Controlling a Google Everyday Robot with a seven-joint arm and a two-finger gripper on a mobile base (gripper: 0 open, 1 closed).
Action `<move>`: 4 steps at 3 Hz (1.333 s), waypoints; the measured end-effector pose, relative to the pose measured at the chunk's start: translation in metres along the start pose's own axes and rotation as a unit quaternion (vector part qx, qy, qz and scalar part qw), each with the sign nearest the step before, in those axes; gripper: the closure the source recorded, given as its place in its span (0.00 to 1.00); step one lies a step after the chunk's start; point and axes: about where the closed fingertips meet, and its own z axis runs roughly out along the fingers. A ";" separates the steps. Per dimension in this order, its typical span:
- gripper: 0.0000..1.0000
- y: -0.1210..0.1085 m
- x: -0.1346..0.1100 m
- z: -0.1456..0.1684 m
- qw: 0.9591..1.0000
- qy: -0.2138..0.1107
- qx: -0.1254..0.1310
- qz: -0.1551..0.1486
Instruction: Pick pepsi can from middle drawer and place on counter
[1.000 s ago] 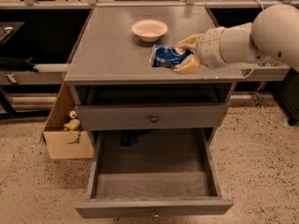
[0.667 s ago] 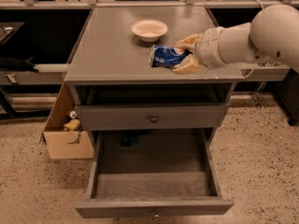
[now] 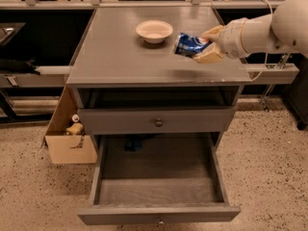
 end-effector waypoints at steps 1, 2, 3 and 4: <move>1.00 -0.036 0.033 0.009 0.999 0.011 0.006 0.042; 0.81 -0.061 0.059 0.024 0.997 0.018 -0.002 0.075; 0.59 -0.072 0.071 0.037 0.995 0.020 -0.013 0.093; 0.35 -0.077 0.077 0.047 0.994 0.023 -0.025 0.102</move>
Offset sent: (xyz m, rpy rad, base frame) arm 0.1106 -0.0816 -0.0205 0.1007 0.1565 -0.1367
